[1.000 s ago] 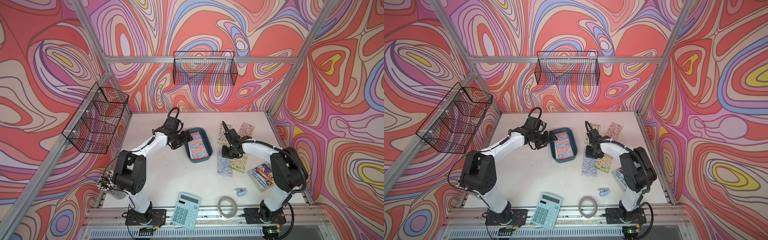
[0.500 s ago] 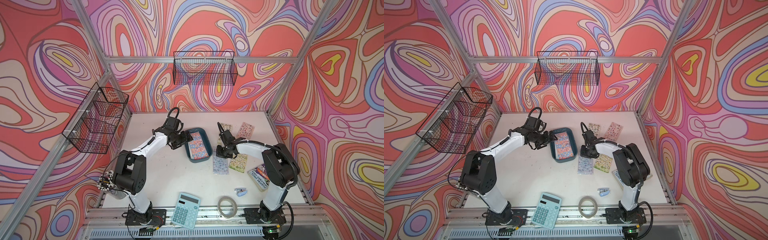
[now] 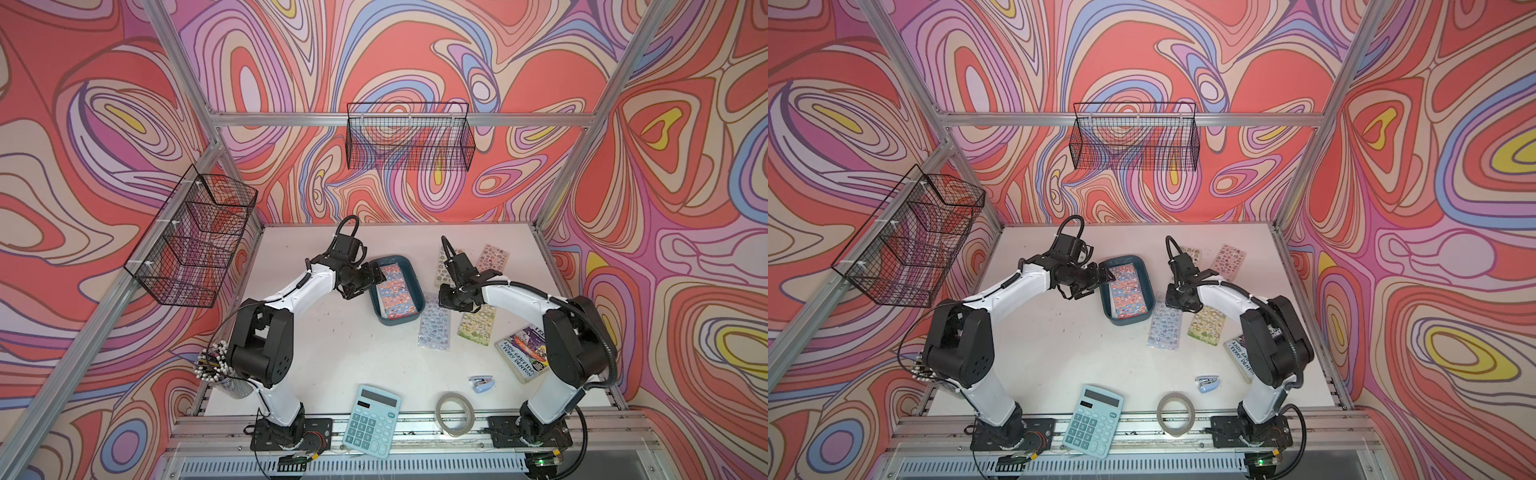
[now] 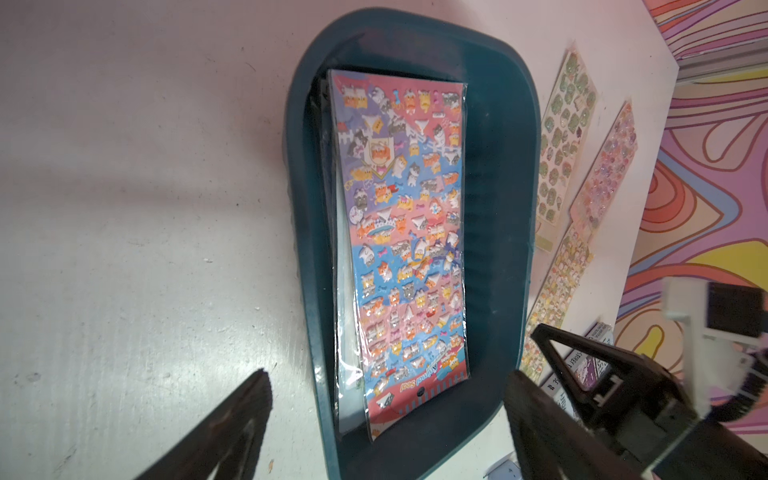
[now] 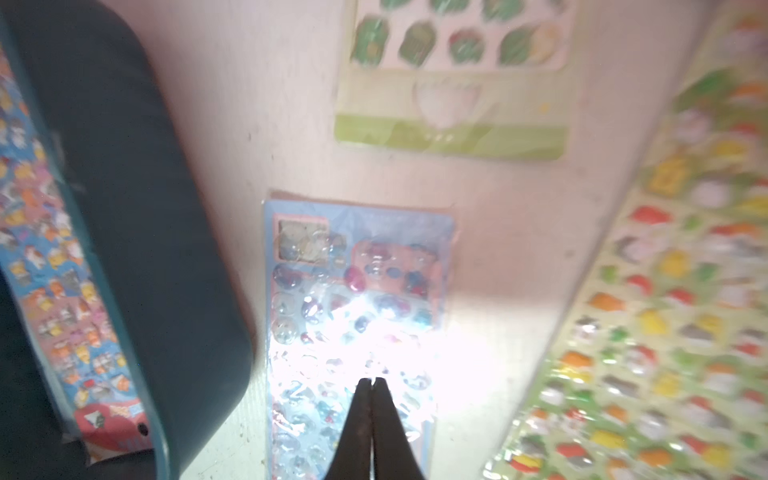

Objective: Take the stickers out of the storage box
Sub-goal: Move the sticker to the center of the board.

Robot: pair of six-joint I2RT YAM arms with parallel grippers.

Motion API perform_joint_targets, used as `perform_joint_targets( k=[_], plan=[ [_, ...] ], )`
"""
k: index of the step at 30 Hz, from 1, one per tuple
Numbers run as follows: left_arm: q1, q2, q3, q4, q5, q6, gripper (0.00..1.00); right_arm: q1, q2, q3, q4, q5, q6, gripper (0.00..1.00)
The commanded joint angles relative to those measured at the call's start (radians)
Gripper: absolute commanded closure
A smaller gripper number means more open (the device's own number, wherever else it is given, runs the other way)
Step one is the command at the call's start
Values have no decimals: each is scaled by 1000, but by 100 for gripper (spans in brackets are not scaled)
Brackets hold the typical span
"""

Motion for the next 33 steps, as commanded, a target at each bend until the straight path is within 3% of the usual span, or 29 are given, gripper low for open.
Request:
perform_joint_targets(
  k=[1,6,12,24,33],
  plan=[
    [6,12,1,1,-1,3,9,-70,-23,-13,-56,47,-20,100],
    [5,10,3,-12,-3,13,9,-165,-9,-63,-46,48,-62,100],
    [6,11,1,-9,-2,13,9,-177,38,-113,-20,34,-70,100],
    [7,34,27,-6,10,13,9,-170,-39,-279,-20,-2,-40,100],
    [6,55,37,5,22,5,9,-75,-100,-303,-32,-31,14,100]
  ],
)
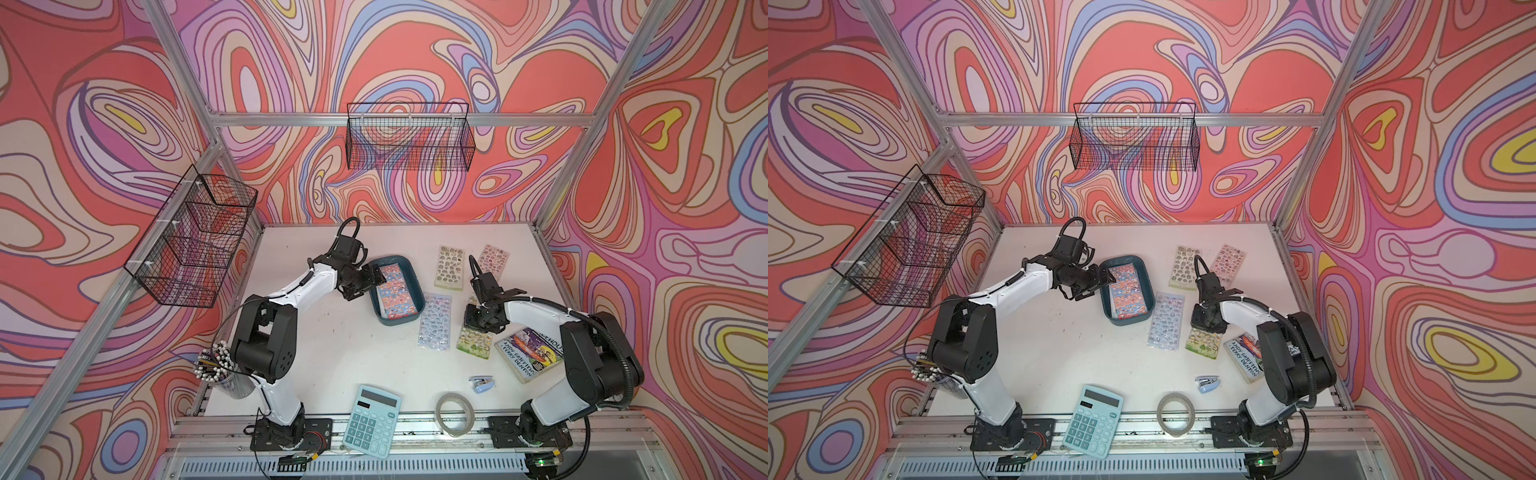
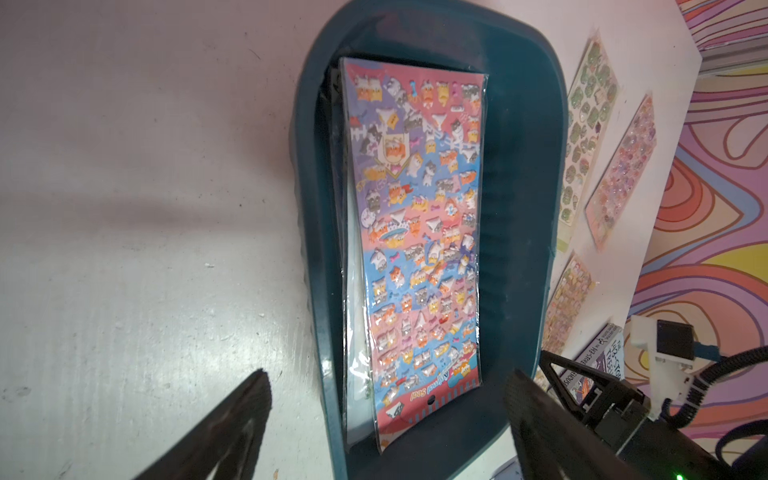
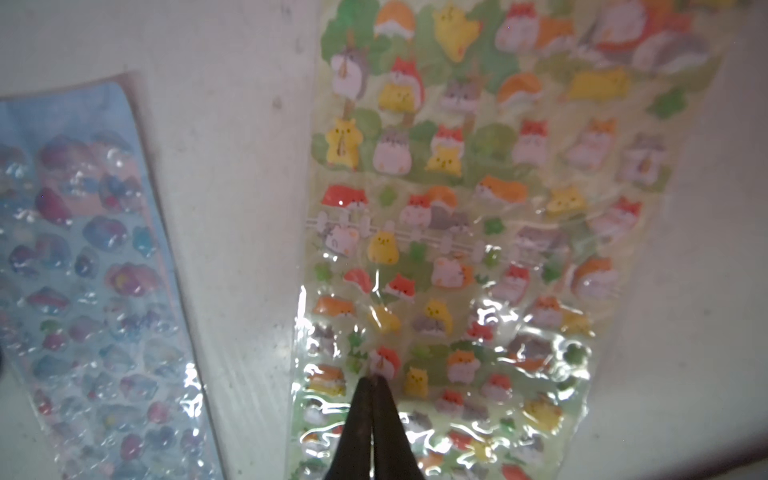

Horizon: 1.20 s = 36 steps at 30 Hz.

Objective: Take the stickers out of the storage box
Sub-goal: Move the sticker to the center of the board, then pick up the sticker from the storage box.

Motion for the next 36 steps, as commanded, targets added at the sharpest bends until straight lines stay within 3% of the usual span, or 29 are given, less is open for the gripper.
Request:
perform_joint_targets(
  k=[1,8,17,21,25,36],
  plan=[
    [3,15,28,4,13,-4,9,30,19,-1,-45,-25,33,100],
    [4,-10,22,-12,-5,8,9,30,10,112,-138,25,-16,100],
    [4,-23,9,-11,-12,6,13,33,28,496,-252,23,-67,100],
    [5,-36,-5,-10,-10,9,26,111,141,676,-254,32,-72,79],
    [5,-47,-16,-24,-31,17,31,200,244,770,-186,-19,-31,68],
    [9,21,4,-24,-27,10,46,283,486,877,-120,-90,-51,65]
  ],
)
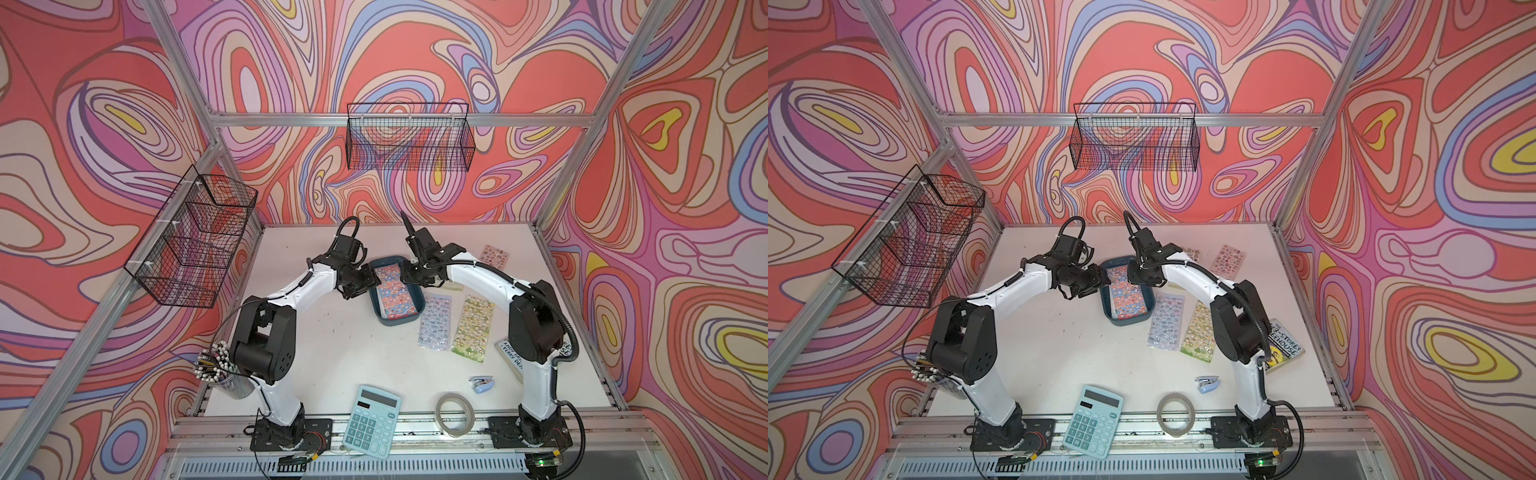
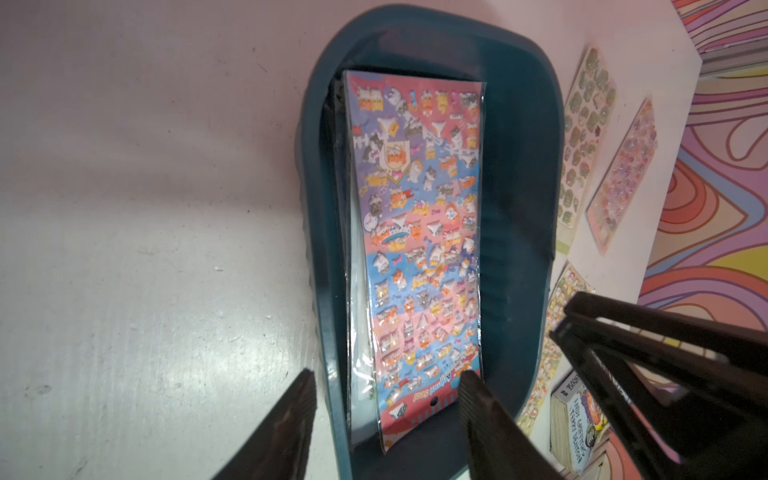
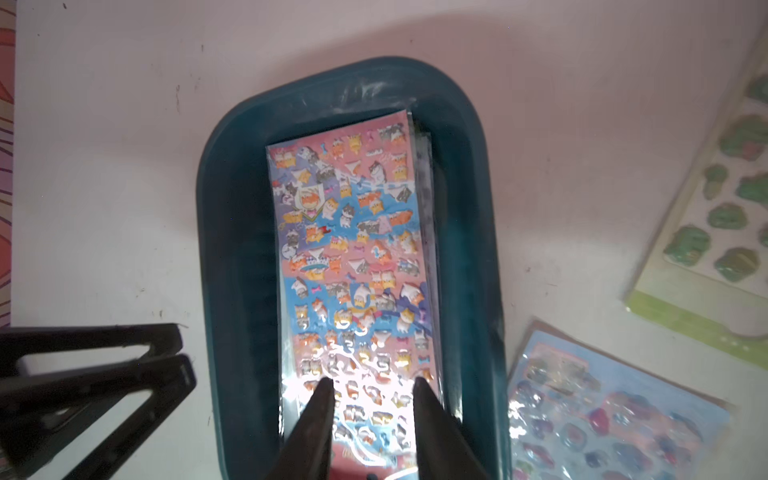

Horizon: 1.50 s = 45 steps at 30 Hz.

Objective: Take the stickers out of the storage box
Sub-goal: Pick up the sticker from the storage box.

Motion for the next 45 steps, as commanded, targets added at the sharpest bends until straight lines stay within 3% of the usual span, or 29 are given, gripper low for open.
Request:
perform_joint_targets(
  k=[1,22,32,45],
  plan=[
    [6,35,8,-19,-5,-2,47,0,38,32,4,1,-15,65],
    [6,118,47,-8,10,-22,49,0,168,26,93,81,3,61],
    [6,135,53,-10,2,-17,50,-2,82,-80,244,-124,60,70],
    [7,154,78,-19,4,-5,50,-4,28,-199,411,-366,149,71]
  ],
)
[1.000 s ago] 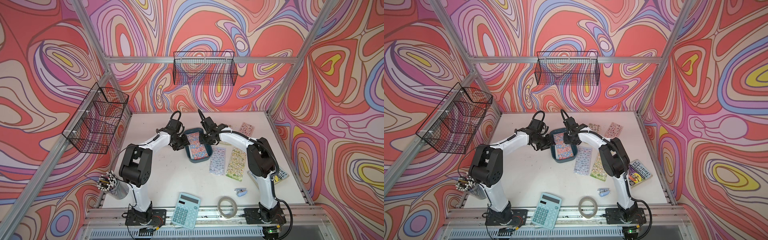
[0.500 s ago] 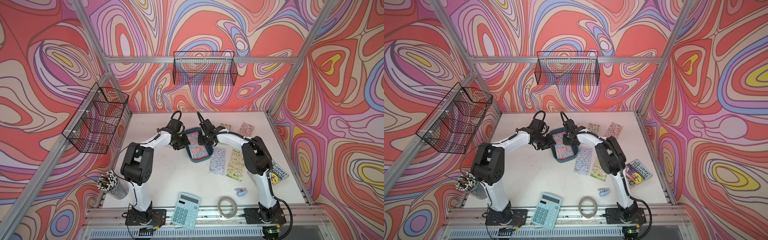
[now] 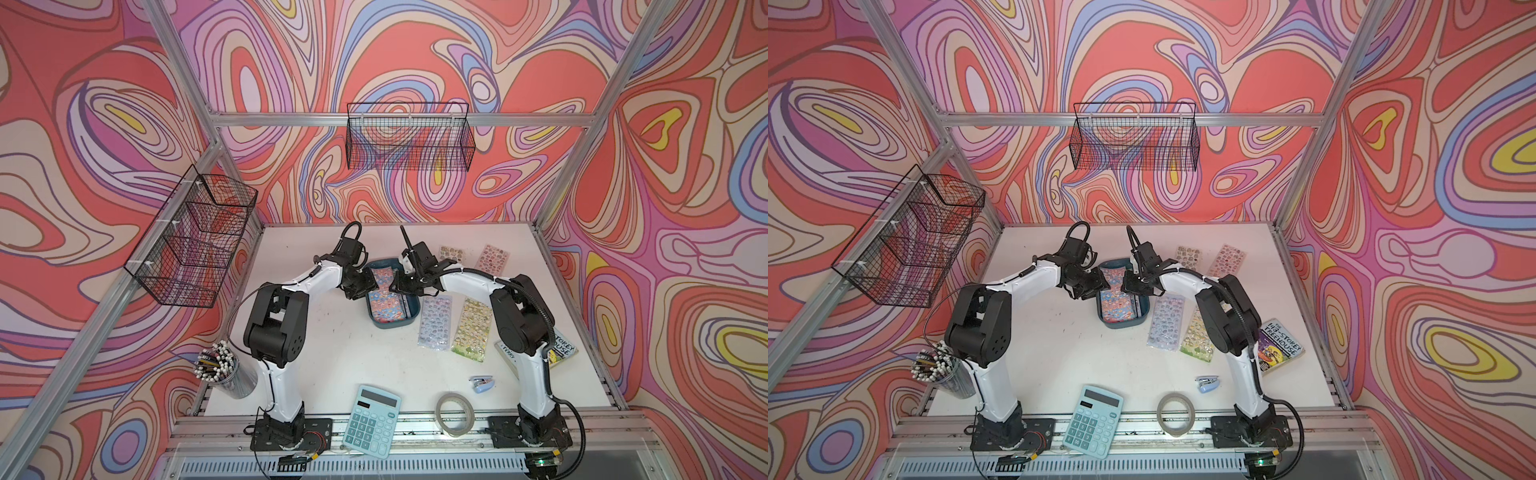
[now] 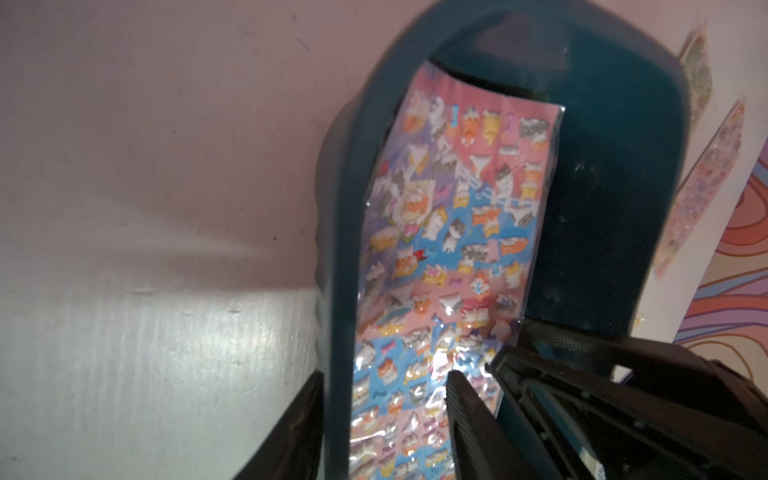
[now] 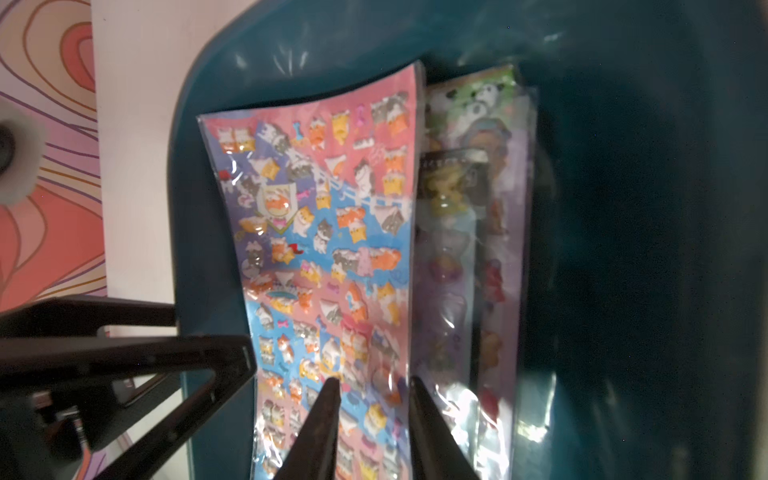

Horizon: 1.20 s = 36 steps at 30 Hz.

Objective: Take the stickers out of the storage box
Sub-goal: Pick up the sticker from the storage box.

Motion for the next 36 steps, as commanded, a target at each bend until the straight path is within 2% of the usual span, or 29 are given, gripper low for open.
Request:
perform_joint_targets(
  k=[1,10,21,24,31,36],
  plan=[
    [-4,17,27,-12,8,1,51,8,-35,-26,80,-102,48,71],
    [-5,14,15,-10,5,1,51,-3,-39,-105,232,-185,143,76],
    [-4,2,-6,2,9,-6,51,-13,-33,-167,310,-198,169,79],
    [-5,1,-8,3,6,-4,51,-20,-41,-177,324,-195,175,83],
    [-5,-1,-14,9,10,-8,51,-27,-53,-178,317,-186,171,100],
    [-5,-14,-24,18,14,-15,50,-29,-52,-172,288,-179,163,100]
  ],
)
